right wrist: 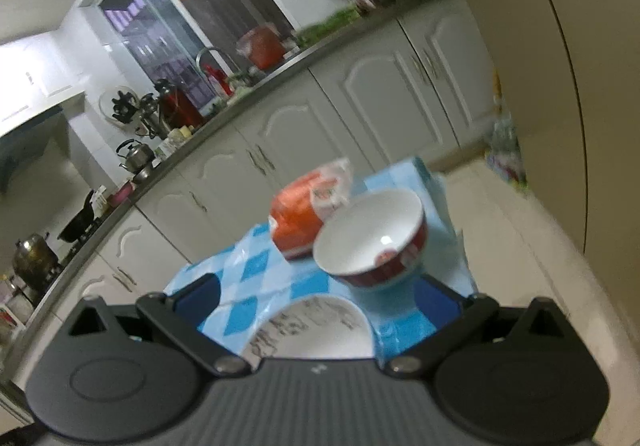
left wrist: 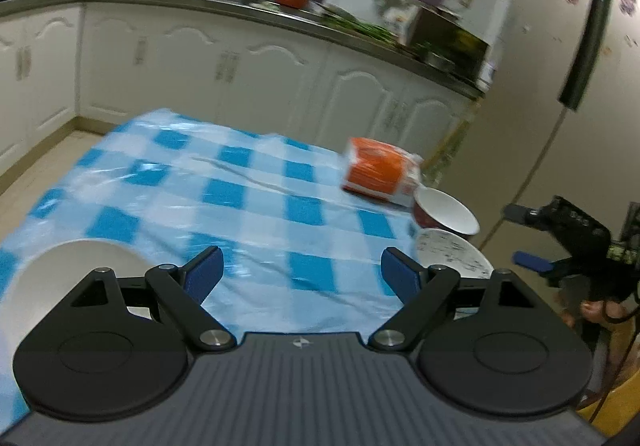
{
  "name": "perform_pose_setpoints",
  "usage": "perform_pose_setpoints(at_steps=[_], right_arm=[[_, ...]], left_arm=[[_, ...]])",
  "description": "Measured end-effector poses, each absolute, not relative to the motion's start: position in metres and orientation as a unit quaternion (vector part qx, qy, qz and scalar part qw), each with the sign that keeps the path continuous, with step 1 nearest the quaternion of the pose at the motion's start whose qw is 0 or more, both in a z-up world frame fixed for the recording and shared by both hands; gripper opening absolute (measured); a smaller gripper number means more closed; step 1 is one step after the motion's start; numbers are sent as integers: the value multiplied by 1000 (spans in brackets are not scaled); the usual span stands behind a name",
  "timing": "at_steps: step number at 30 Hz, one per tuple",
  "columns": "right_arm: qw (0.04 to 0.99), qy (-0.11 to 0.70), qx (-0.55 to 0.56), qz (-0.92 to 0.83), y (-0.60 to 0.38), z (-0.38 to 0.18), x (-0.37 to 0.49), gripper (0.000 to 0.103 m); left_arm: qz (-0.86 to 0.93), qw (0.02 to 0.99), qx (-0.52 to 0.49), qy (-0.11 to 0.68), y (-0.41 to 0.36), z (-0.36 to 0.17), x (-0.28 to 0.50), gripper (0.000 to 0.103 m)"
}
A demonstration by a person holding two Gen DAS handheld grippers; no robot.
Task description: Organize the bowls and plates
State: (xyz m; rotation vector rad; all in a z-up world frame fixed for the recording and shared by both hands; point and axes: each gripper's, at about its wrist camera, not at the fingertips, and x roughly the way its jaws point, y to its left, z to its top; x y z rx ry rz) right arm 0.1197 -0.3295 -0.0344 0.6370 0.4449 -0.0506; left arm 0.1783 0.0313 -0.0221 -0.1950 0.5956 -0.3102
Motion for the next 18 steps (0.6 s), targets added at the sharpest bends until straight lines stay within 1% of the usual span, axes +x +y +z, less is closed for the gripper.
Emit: perform_pose_setpoints(at_steps=[2, 7, 9, 12, 14, 15, 18], right_arm=[[918, 222, 329, -14, -335, -42, 119, 96], [904, 239, 355, 9, -343, -52, 119, 94], [895, 249, 370, 25, -346, -57, 120, 89], [886, 266, 377, 35, -347, -62, 121, 85], [884, 279, 375, 33, -348, -66, 122, 78], [881, 282, 378, 34, -348, -68, 123, 77], [875, 289, 386, 47, -348, -71, 124, 76]], left_arm=[[-166, 935, -90, 301, 15, -25, 187, 103], [-201, 923, -66, 321, -26, -33, 204, 103], [-207, 917, -62, 334, -43, -38, 212, 99], [-215, 908, -63, 355, -60, -46, 229, 91], [-216, 903, -65, 366, -70, -52, 237, 83], [-217, 900, -67, 371, -75, -53, 239, 81], [-217, 893, -74, 387, -85, -62, 250, 68]])
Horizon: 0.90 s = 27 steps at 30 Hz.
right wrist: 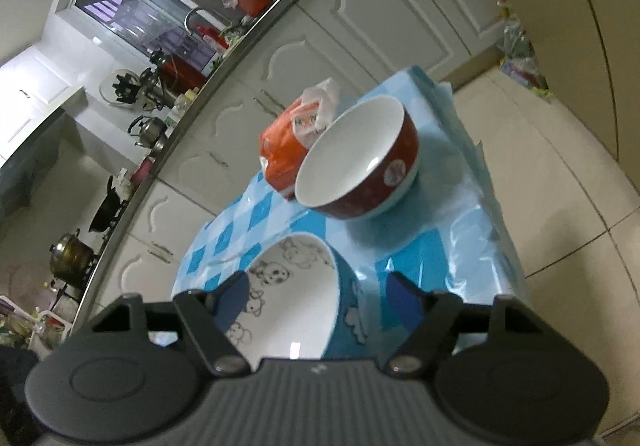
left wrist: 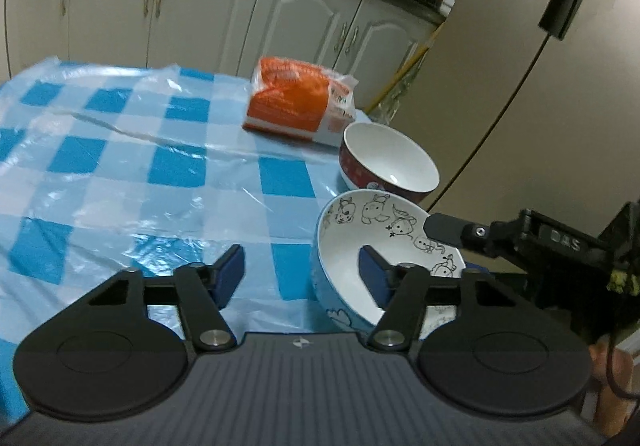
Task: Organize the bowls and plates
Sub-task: 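Grasp the blue cartoon-print bowl's rim with both tools, then lift the blue bowl with both tools and carry it toward the white bowl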
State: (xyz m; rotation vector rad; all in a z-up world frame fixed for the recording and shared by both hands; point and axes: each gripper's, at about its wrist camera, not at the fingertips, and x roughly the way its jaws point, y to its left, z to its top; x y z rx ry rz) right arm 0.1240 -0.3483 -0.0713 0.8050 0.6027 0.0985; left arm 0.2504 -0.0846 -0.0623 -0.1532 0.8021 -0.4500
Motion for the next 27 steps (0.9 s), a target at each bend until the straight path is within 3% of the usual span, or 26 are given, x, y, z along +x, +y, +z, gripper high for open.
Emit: perform_pose_setpoints(at_steps=[5, 8, 11, 27], right_arm=[[866, 289, 403, 67, -349, -73, 125, 77], [866, 292, 399, 67, -348, -73, 125, 76], [865, 298, 397, 66, -347, -75, 126, 72], [876, 306, 369, 57, -329, -60, 131, 70]], left_arm=[[-220, 886, -77, 401, -98, -71, 266, 36], [-218, 886, -63, 405, -107, -76, 272, 22], [-224, 879, -62, 416, -114, -81, 277, 16], [-220, 883, -86, 405, -105, -78, 273, 14]])
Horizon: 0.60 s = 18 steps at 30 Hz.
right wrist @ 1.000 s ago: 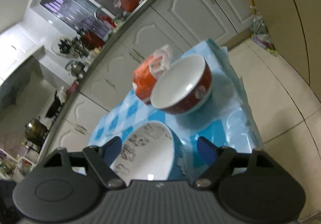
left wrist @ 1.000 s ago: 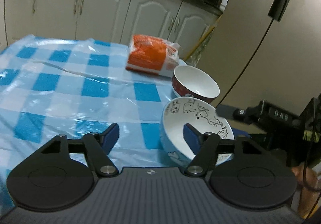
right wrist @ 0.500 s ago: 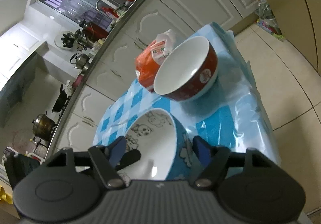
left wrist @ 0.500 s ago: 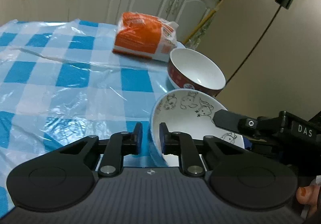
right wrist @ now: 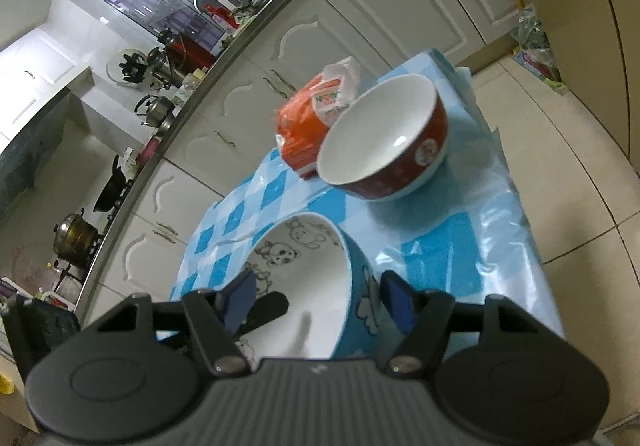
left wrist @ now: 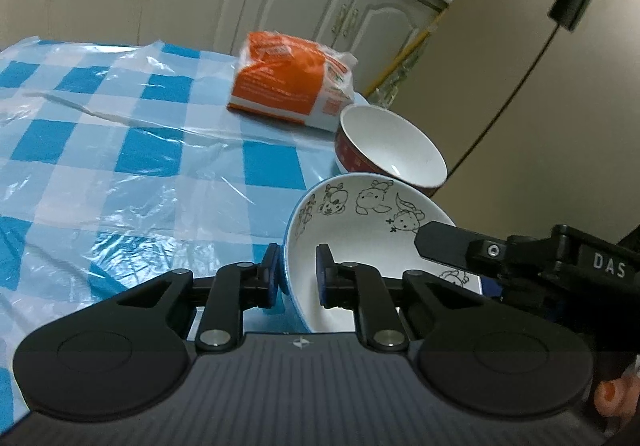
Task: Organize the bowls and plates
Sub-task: 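Lift the blue bowl with both tools and carry it toward the white bowl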
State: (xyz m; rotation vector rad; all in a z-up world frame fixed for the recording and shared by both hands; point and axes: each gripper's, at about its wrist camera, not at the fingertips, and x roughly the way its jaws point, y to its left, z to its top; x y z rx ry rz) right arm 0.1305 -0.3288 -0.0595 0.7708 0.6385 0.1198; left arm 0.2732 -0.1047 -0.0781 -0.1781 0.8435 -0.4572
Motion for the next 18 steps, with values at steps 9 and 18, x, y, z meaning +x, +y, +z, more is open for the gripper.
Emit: perform_pose_setpoints(at_steps=[9, 18], right_arm=[[883, 299, 353, 78, -299, -45, 140, 70], [881, 315, 341, 95, -266, -43, 154, 70]], left_arm=[[-200, 902, -109, 367, -74, -57, 264, 16], [-176, 908, -141, 352, -38, -53, 259, 16]])
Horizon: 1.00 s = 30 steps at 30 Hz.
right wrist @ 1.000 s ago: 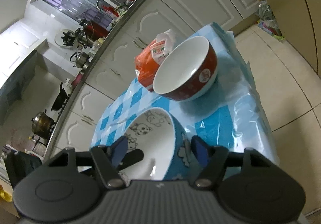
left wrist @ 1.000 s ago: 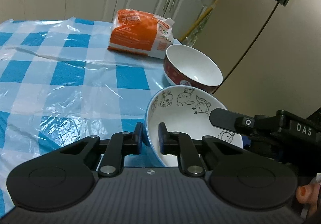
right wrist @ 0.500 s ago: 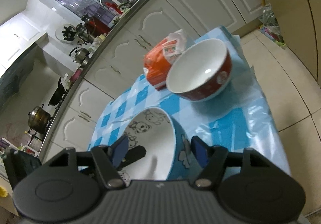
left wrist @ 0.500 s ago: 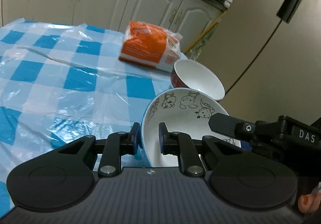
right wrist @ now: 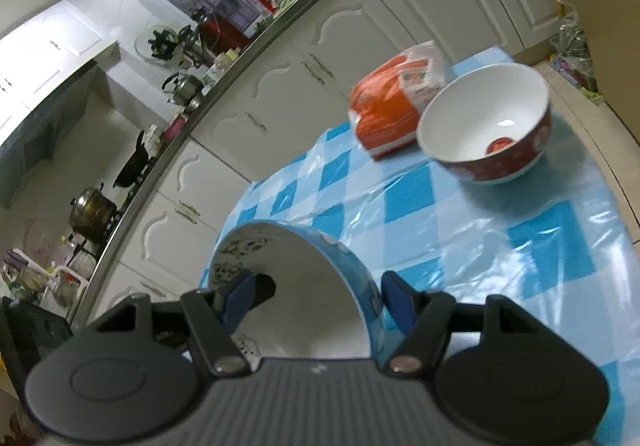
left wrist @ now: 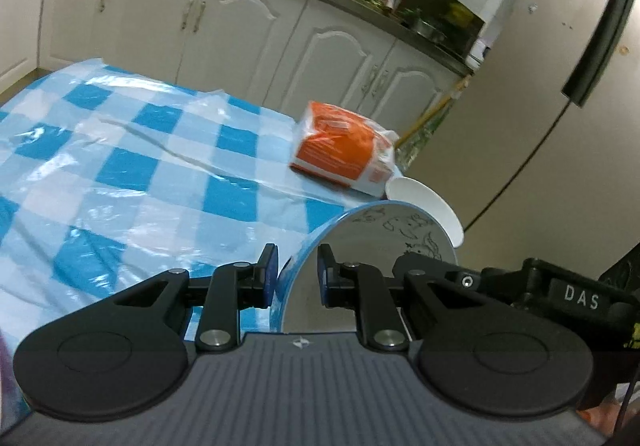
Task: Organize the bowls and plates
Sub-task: 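Lift the blue bowl with both tools and carry it toward the white bowl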
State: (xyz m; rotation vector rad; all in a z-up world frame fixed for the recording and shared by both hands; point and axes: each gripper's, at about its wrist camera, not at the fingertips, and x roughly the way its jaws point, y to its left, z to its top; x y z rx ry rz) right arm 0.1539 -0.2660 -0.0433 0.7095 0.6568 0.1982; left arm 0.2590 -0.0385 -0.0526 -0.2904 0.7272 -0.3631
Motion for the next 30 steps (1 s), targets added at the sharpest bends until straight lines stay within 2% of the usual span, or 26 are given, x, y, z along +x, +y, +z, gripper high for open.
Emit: perform_pose_setpoints(at_steps=[10, 19, 20, 25, 30], right_arm=[[869, 355, 332, 89, -243, -58, 175, 70], [873, 356, 322, 81, -242, -58, 175, 69], [875, 357, 319, 77, -242, -57, 174, 69], [879, 368, 296, 68, -236, -61, 175, 53], [880, 364, 301, 60, -236, -62, 174, 51]], left_arm=[[-152, 900, -155, 377, -14, -72, 270, 16], [-159, 902, -150, 373, -5, -76, 263, 16], [-158, 903, -147, 373, -4, -77, 261, 21], [-160, 903, -143, 372, -5, -81, 259, 22], [-155, 908, -139, 365, -6, -81, 256, 21]])
